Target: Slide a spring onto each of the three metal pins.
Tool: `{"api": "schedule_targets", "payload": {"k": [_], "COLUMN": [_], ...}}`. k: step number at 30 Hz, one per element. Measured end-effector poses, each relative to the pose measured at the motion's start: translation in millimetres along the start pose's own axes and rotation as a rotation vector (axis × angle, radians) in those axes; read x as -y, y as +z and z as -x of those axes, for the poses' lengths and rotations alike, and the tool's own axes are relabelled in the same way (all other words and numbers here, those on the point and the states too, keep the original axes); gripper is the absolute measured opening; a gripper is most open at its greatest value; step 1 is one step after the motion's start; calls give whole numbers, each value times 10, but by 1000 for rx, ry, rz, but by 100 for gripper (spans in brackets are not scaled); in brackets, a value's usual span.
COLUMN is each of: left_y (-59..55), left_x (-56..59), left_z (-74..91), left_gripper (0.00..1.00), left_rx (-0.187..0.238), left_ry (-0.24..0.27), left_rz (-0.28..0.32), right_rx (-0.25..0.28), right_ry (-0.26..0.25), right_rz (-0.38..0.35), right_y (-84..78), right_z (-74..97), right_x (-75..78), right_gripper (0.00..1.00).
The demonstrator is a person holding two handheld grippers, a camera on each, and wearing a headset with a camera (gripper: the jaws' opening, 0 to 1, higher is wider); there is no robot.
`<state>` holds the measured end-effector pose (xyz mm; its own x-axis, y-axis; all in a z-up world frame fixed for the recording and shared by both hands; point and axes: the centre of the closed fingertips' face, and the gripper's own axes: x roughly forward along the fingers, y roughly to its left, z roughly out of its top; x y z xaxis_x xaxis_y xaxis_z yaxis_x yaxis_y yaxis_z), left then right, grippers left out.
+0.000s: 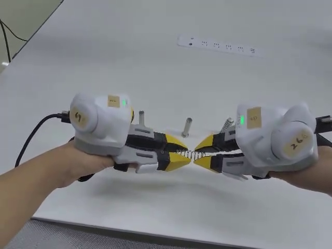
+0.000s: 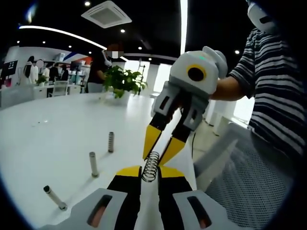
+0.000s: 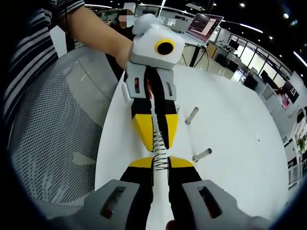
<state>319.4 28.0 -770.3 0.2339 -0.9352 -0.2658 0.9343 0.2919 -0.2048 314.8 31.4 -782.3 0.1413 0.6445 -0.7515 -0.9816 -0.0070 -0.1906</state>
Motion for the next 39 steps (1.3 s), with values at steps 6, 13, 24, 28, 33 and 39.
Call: {"api": "schedule_targets", "payload": {"k": [6,13,24,28,33,39], "left_y": [9,23,55,46,34,45], "left_x": [-2,23,55,69,85,83], "left_z": [2,2,13,24,32,41], "left_gripper": [4,3,2,2,2,2], "left_rx": [4,9,5,-3,-9,-7], "left_ry": [-2,-18,-30,-37,-43,-45], "left_rz": [2,-2,-12,-15,-14,-13], "right_rx": [3,1,16,21,33,16], "right_ry": [0,3,10,18,33,36], "right_rz": [4,9,-1,-9,-3,-7], "right_y": [7,-1,2,11,10,-82], "right_z": [6,11,39,31,43,66], "right_x": [6,8,20,2,-23,-23], "right_gripper": [8,8,8,8,10,12]}}
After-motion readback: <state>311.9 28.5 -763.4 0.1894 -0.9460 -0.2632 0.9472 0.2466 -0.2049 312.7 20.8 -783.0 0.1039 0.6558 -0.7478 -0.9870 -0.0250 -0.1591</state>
